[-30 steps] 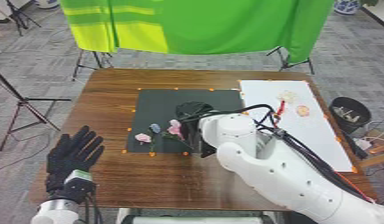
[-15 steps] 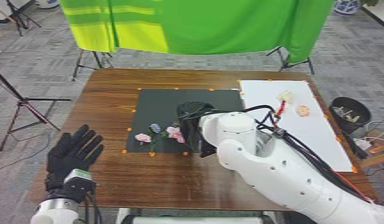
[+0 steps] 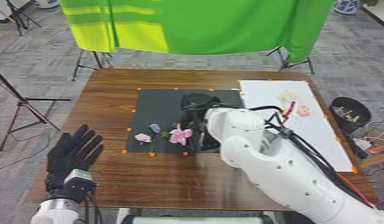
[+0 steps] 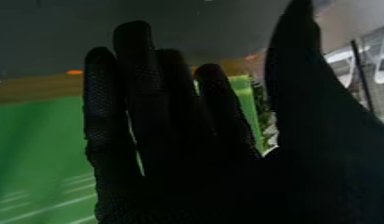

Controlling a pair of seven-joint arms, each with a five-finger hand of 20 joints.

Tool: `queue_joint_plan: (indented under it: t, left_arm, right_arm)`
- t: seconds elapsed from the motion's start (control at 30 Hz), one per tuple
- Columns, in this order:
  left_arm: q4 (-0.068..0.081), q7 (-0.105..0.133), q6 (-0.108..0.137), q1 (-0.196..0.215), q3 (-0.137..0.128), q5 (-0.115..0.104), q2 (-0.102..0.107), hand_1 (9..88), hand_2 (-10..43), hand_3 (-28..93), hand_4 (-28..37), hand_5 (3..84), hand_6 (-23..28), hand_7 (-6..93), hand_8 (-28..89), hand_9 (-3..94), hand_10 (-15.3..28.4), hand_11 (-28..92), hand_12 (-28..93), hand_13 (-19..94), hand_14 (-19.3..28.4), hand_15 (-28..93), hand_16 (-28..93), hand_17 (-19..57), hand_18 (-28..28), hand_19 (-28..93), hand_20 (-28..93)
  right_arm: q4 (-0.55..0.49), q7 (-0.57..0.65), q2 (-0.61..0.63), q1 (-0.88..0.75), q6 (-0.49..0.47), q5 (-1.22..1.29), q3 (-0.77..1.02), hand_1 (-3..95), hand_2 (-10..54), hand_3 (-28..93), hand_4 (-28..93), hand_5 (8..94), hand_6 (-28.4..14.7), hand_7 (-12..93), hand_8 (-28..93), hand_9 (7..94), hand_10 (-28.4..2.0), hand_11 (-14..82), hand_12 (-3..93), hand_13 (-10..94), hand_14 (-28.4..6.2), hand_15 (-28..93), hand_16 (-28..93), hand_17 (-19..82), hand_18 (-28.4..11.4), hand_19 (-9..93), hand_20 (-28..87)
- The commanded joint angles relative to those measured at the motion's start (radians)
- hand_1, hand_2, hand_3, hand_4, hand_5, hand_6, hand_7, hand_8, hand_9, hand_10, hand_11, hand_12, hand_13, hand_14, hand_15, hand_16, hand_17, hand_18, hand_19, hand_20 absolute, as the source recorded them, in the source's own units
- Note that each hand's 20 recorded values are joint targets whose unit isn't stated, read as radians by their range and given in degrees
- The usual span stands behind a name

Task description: Arrange flowers

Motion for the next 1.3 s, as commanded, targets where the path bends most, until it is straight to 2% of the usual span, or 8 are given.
queue_joint_plan:
  t: [0.03,0.17,0.3,0.57,0.8,1.13,1.23,1.3]
  left_arm:
    - [0.003,0.011,-0.033,-0.007,0.019,0.003,-0.021,28.1,14.8,70,-28.3,41.6,10.3,14.1,-8,34.5,16.2,29,11,26,17.2,44,-8,-6.9,15.9,38,10]
    - [0.001,0.018,-0.038,-0.001,0.012,0.004,-0.024,28.0,15.0,70,-28.3,42.0,10.2,14.2,-8,34.5,16.2,29,11,26,17.3,44,-8,-6.9,15.9,38,10]
    - [-0.002,0.030,-0.023,0.015,0.007,-0.005,-0.029,27.9,15.0,70,-28.3,42.2,10.3,14.2,-8,34.6,16.1,29,11,26,17.3,44,-8,-6.9,15.9,38,10]
    - [-0.004,0.046,-0.024,0.021,0.004,-0.005,-0.029,27.7,15.2,70,-28.3,42.4,10.2,14.1,-8,34.7,16.1,28,12,26,17.3,44,-8,-6.9,16.0,38,10]
    - [0.000,0.032,-0.029,0.009,0.021,0.000,-0.036,27.7,15.3,70,-28.3,42.7,10.4,14.1,-8,34.8,16.2,29,12,26,17.3,44,-8,-6.9,16.0,38,10]
    - [0.004,0.026,-0.032,0.008,0.025,-0.002,-0.041,27.8,15.6,70,-28.3,42.8,10.4,14.1,-8,34.9,16.3,29,11,26,17.3,44,-8,-6.9,15.9,38,10]
    - [0.005,0.029,-0.033,0.004,0.029,0.000,-0.041,27.7,15.7,70,-28.3,42.9,10.4,14.0,-8,34.9,16.3,29,11,26,17.3,44,-8,-6.9,15.9,38,10]
    - [0.001,0.029,-0.033,0.009,0.027,-0.001,-0.042,27.7,15.8,70,-28.3,42.9,10.4,14.0,-8,34.9,16.2,29,11,26,17.3,44,-8,-6.9,16.0,38,10]
  right_arm:
    - [-0.096,-0.016,0.189,-0.137,0.111,-0.076,0.205,36.9,-9.5,79,-28,44.7,-7.4,11,-10,49.8,-18.9,9.8,13.7,52,-15.9,35,15,25,-22.0,69,21]
    - [-0.041,0.036,0.274,-0.199,0.172,-0.116,0.314,37.8,-9.5,80,-28,43.2,-6.8,11,-10,45.3,-18.0,7.7,13.0,47,-16.0,29,14,23,-21.1,68,19]
    - [0.077,0.088,0.290,-0.192,0.230,-0.201,0.351,40.8,-9.5,81,-28,44.7,-5.9,12,-11,45.6,-17.0,8.0,12.6,47,-15.7,27,15,23,-20.8,68,18]
    - [0.145,0.041,0.300,-0.183,0.120,-0.141,0.392,45.5,-9.5,81,-28,48.9,-3.5,14,-12,49.5,-13.2,8.5,11.9,50,-14.0,24,15,24,-20.3,67,18]
    - [0.154,0.020,0.296,-0.195,0.167,-0.130,0.371,50.8,-9.5,80,-28,51.3,-1.4,15,-13,52.7,-10.9,8.7,11.4,54,-11.2,23,17,24,-19.3,67,20]
    - [0.248,0.004,0.291,-0.160,0.113,-0.137,0.318,54.2,-9.5,78,-28,55.3,0.6,16,-13,56.5,-9.2,8.3,11.0,56,-9.8,21,18,26,-18.5,70,22]
    - [0.252,0.009,0.292,-0.180,0.109,-0.109,0.322,55.1,-9.5,77,-28,57.9,1.7,16,-13,59.9,-8.8,8.7,11.3,59,-9.1,21,19,27,-18.3,72,24]
    - [0.247,0.009,0.290,-0.204,0.132,-0.113,0.326,56.1,-9.5,73,-28,62.9,2.6,17,-11,66.7,-9.2,9.8,12.6,63,-8.7,22,24,28,-18.3,73,26]
